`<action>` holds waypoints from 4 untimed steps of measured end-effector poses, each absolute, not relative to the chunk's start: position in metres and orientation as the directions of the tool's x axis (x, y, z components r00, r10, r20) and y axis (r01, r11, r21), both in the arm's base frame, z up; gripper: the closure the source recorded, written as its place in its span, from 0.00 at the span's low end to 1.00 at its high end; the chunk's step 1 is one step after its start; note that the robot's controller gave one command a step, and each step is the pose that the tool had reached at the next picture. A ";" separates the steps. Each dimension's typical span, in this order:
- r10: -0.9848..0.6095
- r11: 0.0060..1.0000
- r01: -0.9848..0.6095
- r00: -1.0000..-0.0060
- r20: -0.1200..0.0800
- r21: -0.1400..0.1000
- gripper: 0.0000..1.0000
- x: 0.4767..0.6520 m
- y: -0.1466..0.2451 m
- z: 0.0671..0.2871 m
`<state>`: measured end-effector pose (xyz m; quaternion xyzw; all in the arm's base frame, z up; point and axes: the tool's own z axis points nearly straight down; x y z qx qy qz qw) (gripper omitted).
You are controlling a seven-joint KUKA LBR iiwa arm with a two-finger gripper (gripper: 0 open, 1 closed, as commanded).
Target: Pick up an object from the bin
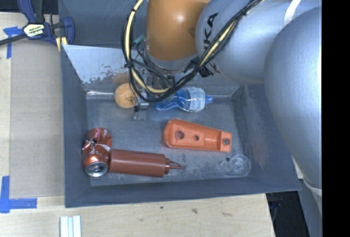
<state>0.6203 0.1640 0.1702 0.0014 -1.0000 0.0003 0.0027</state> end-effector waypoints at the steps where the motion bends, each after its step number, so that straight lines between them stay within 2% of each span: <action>1: 0.000 1.000 0.000 -1.000 -0.003 0.001 0.00 0.622 0.163 0.176; 2: -0.029 1.000 -0.029 -0.999 -0.018 0.003 0.00 0.621 0.143 0.088; 3: -0.030 1.000 -0.030 -1.000 0.002 0.000 1.00 0.617 0.147 0.102; 4: -0.030 1.000 -0.030 -1.000 0.002 0.000 0.00 0.617 0.147 0.102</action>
Offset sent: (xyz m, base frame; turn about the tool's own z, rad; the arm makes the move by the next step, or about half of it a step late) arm -0.0053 -0.0212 -0.0928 -0.0294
